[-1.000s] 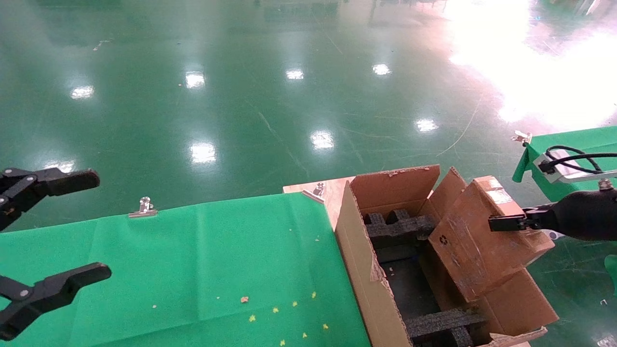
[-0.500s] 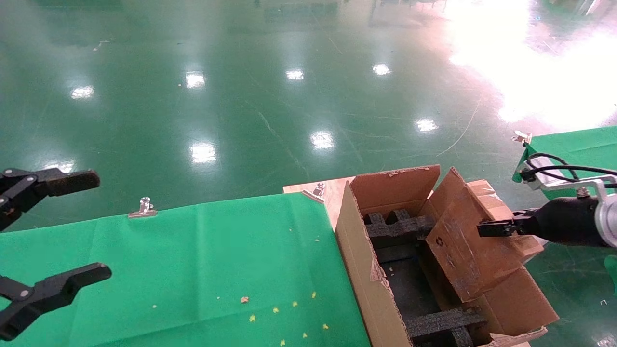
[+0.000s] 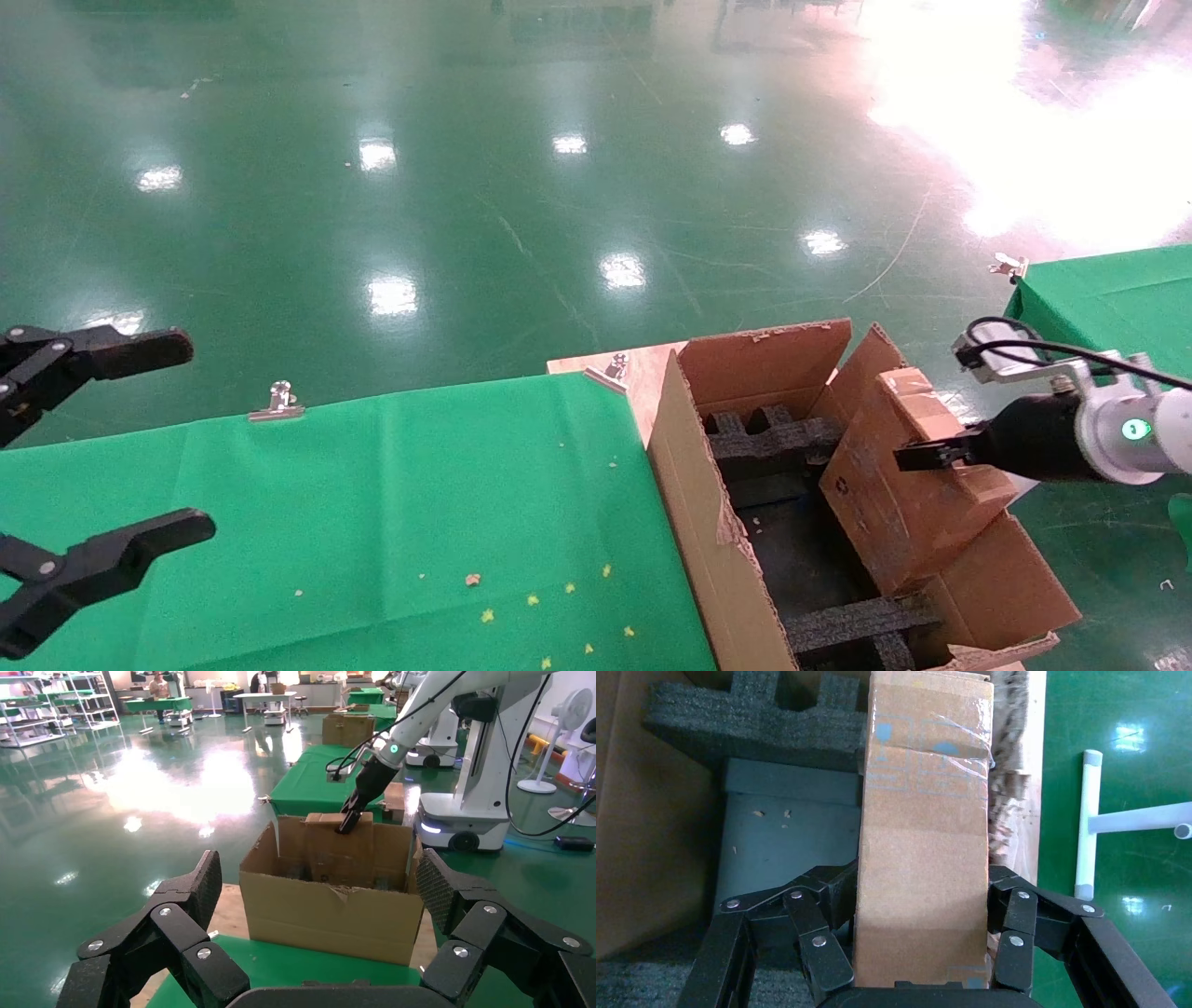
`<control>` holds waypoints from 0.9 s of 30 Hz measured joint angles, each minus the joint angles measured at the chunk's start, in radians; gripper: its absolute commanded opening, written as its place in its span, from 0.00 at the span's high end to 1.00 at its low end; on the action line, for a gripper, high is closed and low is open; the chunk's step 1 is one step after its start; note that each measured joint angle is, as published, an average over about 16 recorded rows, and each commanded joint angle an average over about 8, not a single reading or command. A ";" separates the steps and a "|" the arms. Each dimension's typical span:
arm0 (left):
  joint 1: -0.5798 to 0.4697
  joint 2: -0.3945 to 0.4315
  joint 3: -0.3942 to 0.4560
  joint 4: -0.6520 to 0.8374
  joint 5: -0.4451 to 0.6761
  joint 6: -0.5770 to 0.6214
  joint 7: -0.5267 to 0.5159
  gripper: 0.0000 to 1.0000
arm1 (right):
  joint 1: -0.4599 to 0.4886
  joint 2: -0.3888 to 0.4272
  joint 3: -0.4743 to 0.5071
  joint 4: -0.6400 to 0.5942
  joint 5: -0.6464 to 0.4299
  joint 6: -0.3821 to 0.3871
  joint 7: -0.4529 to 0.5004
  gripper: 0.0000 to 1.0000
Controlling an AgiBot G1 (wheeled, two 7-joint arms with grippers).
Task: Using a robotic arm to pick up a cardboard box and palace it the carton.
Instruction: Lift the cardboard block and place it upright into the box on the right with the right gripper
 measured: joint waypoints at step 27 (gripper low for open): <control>0.000 0.000 0.000 0.000 0.000 0.000 0.000 0.00 | -0.162 -0.159 -0.027 -0.164 0.058 0.106 -0.015 1.00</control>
